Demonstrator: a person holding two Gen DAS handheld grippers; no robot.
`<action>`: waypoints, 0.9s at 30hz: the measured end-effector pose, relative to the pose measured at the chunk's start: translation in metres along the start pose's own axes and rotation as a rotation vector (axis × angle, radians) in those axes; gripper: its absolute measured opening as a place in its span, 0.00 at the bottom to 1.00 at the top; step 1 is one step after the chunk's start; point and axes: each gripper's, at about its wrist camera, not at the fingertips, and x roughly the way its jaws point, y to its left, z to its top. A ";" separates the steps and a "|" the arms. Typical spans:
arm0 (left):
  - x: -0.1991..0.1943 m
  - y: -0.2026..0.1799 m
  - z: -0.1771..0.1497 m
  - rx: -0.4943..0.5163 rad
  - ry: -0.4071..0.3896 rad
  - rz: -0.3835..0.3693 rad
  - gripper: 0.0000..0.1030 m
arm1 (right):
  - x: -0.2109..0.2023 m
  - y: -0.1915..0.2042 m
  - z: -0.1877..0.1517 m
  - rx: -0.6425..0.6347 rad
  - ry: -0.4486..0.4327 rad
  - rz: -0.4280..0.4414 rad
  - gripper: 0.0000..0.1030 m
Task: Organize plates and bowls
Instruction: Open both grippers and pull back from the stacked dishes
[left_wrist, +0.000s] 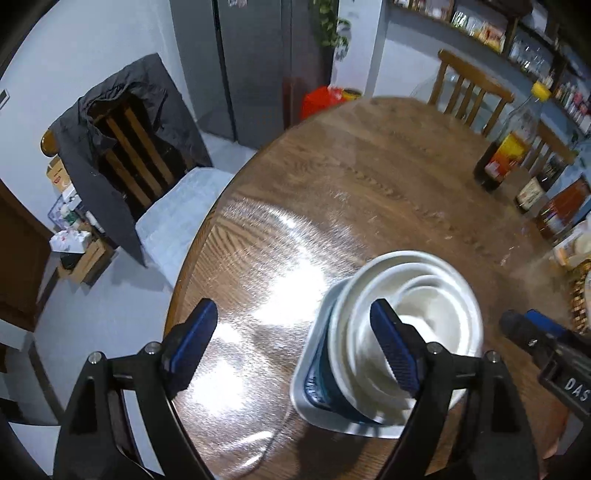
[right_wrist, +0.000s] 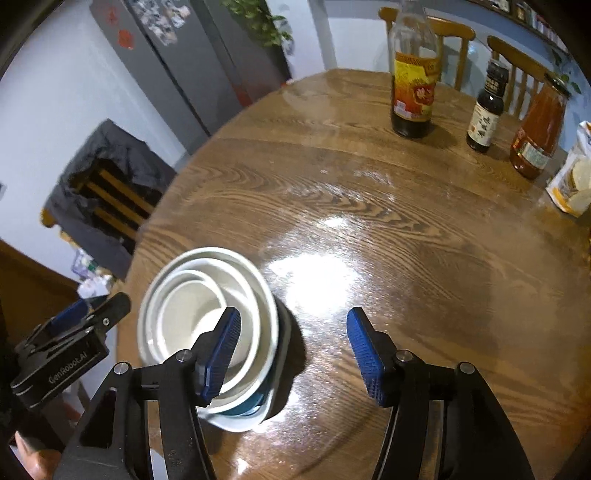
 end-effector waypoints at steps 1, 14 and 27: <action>-0.003 -0.001 -0.001 0.001 -0.011 -0.007 0.90 | -0.002 0.000 -0.001 -0.013 -0.008 0.011 0.60; -0.043 -0.012 -0.045 0.060 -0.106 -0.053 0.99 | -0.044 0.023 -0.054 -0.206 -0.140 0.024 0.79; -0.064 -0.007 -0.084 0.078 -0.091 -0.038 1.00 | -0.047 0.032 -0.110 -0.298 -0.136 0.016 0.83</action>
